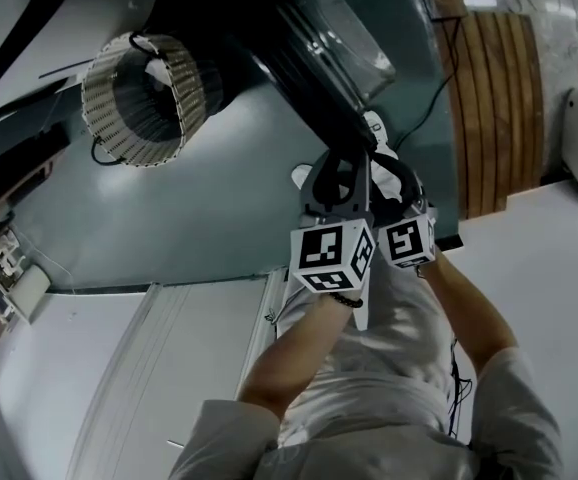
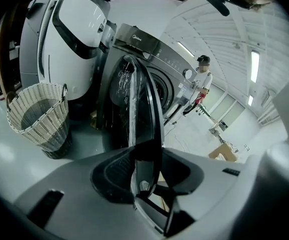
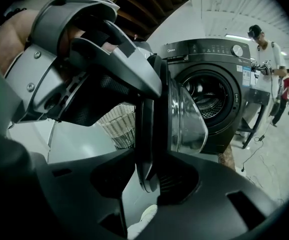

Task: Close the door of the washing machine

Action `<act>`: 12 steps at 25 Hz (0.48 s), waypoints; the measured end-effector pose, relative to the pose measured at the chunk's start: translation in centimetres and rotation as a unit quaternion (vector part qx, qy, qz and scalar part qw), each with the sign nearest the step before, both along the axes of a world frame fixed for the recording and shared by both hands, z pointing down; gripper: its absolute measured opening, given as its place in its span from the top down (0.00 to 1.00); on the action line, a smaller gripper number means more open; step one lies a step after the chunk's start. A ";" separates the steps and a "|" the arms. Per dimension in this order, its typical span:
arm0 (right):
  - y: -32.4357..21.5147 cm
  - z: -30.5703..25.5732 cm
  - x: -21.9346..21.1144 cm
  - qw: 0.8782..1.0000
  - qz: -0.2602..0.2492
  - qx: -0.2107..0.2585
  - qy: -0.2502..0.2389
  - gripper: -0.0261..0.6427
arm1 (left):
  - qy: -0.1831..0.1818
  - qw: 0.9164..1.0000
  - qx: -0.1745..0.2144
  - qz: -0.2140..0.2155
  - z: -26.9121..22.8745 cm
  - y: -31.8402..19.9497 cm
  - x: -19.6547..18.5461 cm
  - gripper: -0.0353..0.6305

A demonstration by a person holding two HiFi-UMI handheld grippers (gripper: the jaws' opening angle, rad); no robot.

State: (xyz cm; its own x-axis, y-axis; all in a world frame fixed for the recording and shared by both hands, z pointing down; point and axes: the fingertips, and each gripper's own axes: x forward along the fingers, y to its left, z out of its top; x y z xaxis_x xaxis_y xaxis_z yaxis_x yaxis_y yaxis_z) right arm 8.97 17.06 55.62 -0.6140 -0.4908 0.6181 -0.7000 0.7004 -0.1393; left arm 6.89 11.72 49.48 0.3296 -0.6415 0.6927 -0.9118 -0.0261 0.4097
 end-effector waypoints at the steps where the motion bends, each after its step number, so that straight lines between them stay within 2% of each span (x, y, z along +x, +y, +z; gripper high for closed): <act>1: -0.1 0.0 0.3 1.000 0.000 0.002 0.001 0.77 | 0.006 1.000 -0.003 0.003 0.0 -0.2 0.4 0.72; 4: -0.6 0.1 1.5 1.000 0.008 0.010 0.008 0.83 | 0.031 0.999 -0.016 0.021 0.0 -0.6 1.7 0.71; 12: -3.1 0.7 4.5 0.999 0.032 0.014 0.023 0.83 | 0.062 0.994 -0.023 0.083 -0.3 -2.0 4.7 0.69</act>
State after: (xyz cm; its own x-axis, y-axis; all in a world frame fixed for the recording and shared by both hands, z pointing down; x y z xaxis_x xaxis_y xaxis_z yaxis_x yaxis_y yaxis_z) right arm 13.49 13.93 56.32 -0.5528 -0.5456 0.6299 -0.7483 0.6576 -0.0871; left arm 11.59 9.75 49.22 0.5127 -0.5392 0.6682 -0.8392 -0.1500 0.5228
